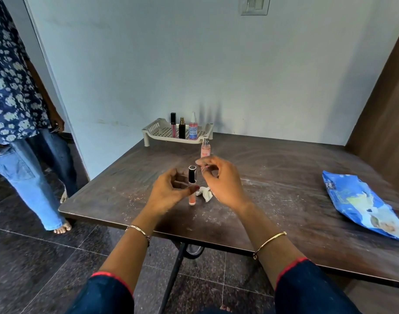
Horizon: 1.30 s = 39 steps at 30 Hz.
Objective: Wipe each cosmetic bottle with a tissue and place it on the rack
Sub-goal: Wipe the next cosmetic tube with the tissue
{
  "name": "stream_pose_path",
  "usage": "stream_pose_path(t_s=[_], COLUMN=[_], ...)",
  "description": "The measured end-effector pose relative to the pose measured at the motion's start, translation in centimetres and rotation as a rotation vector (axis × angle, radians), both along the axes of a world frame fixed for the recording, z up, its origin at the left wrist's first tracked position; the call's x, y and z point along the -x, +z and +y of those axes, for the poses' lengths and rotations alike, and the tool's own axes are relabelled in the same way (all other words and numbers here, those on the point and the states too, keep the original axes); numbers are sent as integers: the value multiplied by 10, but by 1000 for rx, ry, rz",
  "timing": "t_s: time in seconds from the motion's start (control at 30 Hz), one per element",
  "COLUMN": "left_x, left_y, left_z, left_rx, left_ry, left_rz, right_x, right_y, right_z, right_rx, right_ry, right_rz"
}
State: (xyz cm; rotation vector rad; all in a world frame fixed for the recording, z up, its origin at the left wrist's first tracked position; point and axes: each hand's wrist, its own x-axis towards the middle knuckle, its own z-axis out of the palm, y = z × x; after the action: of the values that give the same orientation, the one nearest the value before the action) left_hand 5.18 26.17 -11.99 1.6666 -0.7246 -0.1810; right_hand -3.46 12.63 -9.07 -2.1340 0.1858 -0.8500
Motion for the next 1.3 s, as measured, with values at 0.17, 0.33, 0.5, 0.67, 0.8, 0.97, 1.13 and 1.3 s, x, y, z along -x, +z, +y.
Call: stream_pose_path(t_s=[0.17,0.33,0.5,0.67,0.8,0.97,1.13,1.3], left_x=[-8,-31,-84,-145,-196,-249,-283,-297], left_y=[3,28,62,95,107,103,88,78], left_z=[-2,-10,-23,-38,-48,-59,-74,-89], left_rx=[8,-52,-106,-164,-132,-128,-234,-292], left_ry=[0,59,129,198,234,265,271,264], left_rz=[2,-100,-197,-279,-188,-52,-66,-94], right_x=[-11,-35,-79,-139,-192,-253,-289,-299], right_y=[1,27,66,103,125,129,117,113], right_z=[5,-2,-17,-34,-38,-45,-55,-67], right_rx=[72,155,359,512,652,789,855,883], right_ry=[75,40,-10,-3,16,20,33,28], right_rz=[-57,-26,1,137,257,340,437,545])
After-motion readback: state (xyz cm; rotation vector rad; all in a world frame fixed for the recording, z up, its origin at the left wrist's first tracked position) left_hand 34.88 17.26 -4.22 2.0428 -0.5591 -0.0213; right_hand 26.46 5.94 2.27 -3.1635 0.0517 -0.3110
